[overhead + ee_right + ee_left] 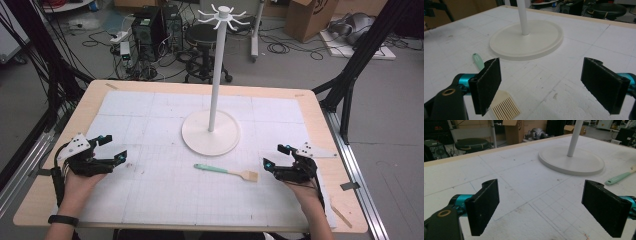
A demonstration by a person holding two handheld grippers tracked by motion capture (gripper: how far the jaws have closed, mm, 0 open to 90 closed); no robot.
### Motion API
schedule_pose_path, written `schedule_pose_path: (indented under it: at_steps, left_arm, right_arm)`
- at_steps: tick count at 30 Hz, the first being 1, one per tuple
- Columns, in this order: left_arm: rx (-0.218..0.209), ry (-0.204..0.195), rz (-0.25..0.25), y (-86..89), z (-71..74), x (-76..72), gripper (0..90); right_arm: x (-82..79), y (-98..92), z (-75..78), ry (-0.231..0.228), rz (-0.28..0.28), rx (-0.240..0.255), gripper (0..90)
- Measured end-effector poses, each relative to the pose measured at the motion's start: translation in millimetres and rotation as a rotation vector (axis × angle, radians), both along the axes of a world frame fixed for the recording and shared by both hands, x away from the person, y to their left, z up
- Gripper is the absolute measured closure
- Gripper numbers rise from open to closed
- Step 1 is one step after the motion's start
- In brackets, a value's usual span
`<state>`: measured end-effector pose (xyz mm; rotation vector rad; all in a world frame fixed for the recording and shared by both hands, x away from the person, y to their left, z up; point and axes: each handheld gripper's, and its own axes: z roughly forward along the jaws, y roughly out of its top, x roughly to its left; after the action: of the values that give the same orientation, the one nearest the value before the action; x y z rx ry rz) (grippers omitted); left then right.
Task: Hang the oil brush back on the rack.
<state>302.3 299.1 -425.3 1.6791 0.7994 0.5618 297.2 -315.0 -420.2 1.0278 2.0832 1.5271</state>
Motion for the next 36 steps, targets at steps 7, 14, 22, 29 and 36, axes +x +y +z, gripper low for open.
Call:
schedule_pose_path:
  at_steps: [7,14,22,29,36]
  left_arm:
    - [0.003,0.002,-0.002,0.4,-0.9,1.0,15.2]
    - [0.003,0.0,-0.006,-1.1,-0.5,0.3,15.3]
    - [0.004,-0.002,-0.006,0.1,-0.1,-0.1,15.3]
    - [0.024,0.006,-0.022,-3.4,0.0,-3.8,15.4]
    - [0.026,0.008,-0.024,-2.6,-0.4,-3.9,15.4]
  right_arm:
    - [0.4,-0.8,-0.3,0.002,-0.005,0.003,15.7]
    - [-0.5,0.6,1.6,-0.004,-0.006,0.006,15.6]
    - [3.0,4.6,5.5,-0.009,0.022,0.016,15.6]
    - [7.7,10.0,3.3,-0.004,0.045,-0.005,15.7]
    - [8.8,11.7,3.9,-0.005,0.043,-0.002,15.6]
